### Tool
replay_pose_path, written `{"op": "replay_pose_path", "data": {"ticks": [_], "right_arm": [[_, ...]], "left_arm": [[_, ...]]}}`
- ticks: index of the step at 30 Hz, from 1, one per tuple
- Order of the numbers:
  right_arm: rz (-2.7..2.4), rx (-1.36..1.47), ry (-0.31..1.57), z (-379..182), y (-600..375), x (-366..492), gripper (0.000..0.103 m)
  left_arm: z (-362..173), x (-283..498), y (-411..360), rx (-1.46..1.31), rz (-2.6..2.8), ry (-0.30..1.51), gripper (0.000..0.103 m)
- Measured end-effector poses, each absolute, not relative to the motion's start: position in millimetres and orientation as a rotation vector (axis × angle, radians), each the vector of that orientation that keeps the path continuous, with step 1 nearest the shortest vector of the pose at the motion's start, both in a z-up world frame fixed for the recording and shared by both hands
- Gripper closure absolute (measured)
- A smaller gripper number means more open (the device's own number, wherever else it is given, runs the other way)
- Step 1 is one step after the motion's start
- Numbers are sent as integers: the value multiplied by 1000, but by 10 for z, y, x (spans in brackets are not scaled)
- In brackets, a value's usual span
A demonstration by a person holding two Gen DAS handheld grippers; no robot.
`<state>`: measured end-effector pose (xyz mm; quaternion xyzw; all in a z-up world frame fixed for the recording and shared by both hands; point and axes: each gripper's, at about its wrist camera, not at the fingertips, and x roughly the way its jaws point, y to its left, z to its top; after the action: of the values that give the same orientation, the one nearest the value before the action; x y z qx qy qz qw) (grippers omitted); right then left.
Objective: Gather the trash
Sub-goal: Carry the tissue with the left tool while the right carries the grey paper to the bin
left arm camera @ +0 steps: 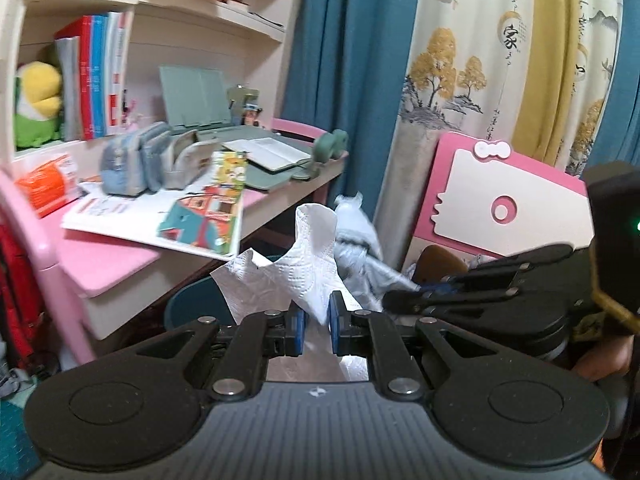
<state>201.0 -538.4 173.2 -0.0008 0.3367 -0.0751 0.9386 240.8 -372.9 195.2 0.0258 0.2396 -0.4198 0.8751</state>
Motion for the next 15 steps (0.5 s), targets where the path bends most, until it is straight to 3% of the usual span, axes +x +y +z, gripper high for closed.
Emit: {"op": "replay_pose_path", "data": {"ticks": [15], "right_arm": [[-136, -90, 911, 1160, -5481, 2559, 98]], "left_arm": [[1258, 3139, -4415, 107, -797, 734, 91]]}}
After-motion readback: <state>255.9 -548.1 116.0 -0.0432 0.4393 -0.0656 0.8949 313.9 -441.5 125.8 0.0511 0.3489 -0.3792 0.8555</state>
